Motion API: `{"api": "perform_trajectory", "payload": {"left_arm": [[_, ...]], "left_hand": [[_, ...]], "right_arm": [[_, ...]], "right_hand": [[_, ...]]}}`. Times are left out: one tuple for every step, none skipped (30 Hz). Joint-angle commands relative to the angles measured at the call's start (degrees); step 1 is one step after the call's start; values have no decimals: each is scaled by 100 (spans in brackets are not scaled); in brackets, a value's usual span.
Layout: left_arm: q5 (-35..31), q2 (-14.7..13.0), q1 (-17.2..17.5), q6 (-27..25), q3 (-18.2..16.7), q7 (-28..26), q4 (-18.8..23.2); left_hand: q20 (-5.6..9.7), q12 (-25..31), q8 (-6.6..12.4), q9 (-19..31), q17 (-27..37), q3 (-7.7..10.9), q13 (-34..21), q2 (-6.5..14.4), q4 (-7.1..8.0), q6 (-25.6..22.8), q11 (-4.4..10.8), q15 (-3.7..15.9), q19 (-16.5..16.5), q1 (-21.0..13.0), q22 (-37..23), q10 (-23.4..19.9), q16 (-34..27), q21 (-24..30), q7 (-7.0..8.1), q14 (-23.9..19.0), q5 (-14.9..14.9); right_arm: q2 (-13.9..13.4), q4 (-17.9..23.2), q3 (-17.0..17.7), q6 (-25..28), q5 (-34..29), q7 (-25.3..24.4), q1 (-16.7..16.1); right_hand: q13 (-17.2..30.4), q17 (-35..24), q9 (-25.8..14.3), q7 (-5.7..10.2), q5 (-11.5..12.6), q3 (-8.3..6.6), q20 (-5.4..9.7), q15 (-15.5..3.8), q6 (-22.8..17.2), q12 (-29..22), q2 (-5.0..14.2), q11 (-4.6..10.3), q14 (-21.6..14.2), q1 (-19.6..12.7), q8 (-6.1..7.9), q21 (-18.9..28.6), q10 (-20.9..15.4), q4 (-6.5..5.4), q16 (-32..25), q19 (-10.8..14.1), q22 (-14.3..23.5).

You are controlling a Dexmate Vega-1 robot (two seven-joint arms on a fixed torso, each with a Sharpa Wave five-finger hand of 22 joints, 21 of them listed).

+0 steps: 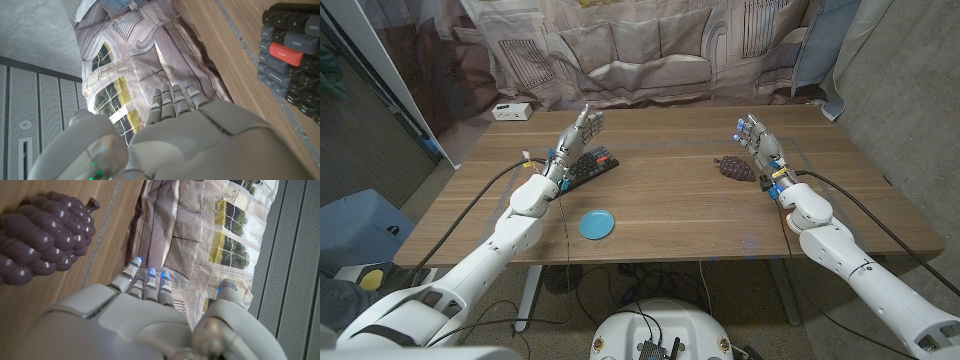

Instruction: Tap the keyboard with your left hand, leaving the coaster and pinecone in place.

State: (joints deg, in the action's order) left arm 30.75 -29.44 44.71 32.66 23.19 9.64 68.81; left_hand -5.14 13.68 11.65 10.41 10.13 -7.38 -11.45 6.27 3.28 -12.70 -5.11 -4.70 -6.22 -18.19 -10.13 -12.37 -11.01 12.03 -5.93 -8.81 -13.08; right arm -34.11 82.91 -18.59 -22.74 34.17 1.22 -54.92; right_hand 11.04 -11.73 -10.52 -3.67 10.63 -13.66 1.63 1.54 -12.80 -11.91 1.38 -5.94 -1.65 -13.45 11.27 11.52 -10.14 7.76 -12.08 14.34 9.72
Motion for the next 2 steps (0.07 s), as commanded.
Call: {"api": "perform_trajectory", "payload": {"left_arm": [[-112,-65,81,-256,9,-238,190],[-117,-71,87,-264,10,-245,202]], "left_hand": [[-14,-29,-22,-5,14,3,-11,-5,-23,-13,-13,-18,33,-64,-8,16,18,-20,31,30,34],[-13,-31,-22,-5,14,5,-11,-2,-24,-13,-18,-18,38,-67,-8,19,17,-23,30,29,34]], "right_arm": [[-63,108,28,65,12,-38,-66],[-62,116,32,71,19,-46,-70]], "right_hand": [[12,-15,-31,-11,27,24,-21,24,-7,3,9,-18,-22,-27,1,-17,-8,9,-7,32,10],[12,-15,-31,-11,27,24,-21,24,-7,2,9,-20,-22,-27,1,-17,-10,9,-6,32,10]]}}
